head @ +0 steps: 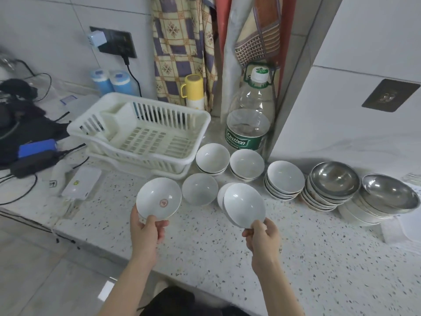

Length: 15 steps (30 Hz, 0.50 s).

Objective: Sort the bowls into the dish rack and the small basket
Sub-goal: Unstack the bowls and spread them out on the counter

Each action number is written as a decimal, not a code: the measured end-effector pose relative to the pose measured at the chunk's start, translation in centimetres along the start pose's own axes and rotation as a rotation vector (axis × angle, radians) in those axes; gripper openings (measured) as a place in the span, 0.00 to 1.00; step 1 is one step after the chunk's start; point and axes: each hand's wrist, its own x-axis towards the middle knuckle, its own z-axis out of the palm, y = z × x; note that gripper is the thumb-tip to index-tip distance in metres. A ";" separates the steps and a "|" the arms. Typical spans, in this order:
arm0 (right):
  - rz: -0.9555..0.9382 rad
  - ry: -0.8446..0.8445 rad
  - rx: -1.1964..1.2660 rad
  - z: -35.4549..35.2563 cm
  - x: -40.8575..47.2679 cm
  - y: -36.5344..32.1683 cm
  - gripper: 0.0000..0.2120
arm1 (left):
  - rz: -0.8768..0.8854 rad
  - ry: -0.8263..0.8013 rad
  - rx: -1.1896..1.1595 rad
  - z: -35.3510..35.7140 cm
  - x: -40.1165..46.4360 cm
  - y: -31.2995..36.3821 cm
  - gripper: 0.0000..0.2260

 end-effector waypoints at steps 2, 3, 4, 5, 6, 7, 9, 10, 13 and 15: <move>-0.012 0.012 0.014 1.2 -0.1 -0.1 0.16 | 0.002 0.005 -0.020 -0.9 1.1 0.4 0.27; -0.019 0.017 0.024 2.0 -0.2 -0.1 0.16 | 0.001 0.000 -0.030 -1.3 1.8 0.6 0.27; -0.026 0.019 0.036 2.9 -0.3 -0.1 0.16 | 0.001 -0.009 -0.037 -1.8 2.4 0.8 0.26; -0.029 0.023 0.049 3.9 -0.4 0.0 0.16 | -0.002 -0.020 -0.039 -2.3 3.1 1.0 0.25; -0.028 0.028 0.060 5.1 -0.5 0.1 0.16 | -0.010 -0.031 -0.036 -2.9 3.9 1.2 0.25; -0.023 0.031 0.064 6.4 -0.7 0.4 0.16 | -0.022 -0.040 -0.033 -3.5 4.7 1.5 0.25; -0.002 0.023 0.055 9.1 -1.1 1.0 0.16 | -0.047 -0.055 -0.025 -4.8 6.3 2.1 0.25; 0.012 0.015 0.049 10.6 -1.3 1.4 0.16 | -0.056 -0.063 -0.019 -5.6 7.2 2.4 0.25; 0.030 -0.030 0.040 14.8 -2.1 2.3 0.16 | -0.070 -0.088 0.006 -8.2 9.7 3.4 0.26; 0.028 -0.066 0.038 17.2 -2.6 2.9 0.14 | -0.076 -0.112 0.018 -9.7 11.2 4.0 0.26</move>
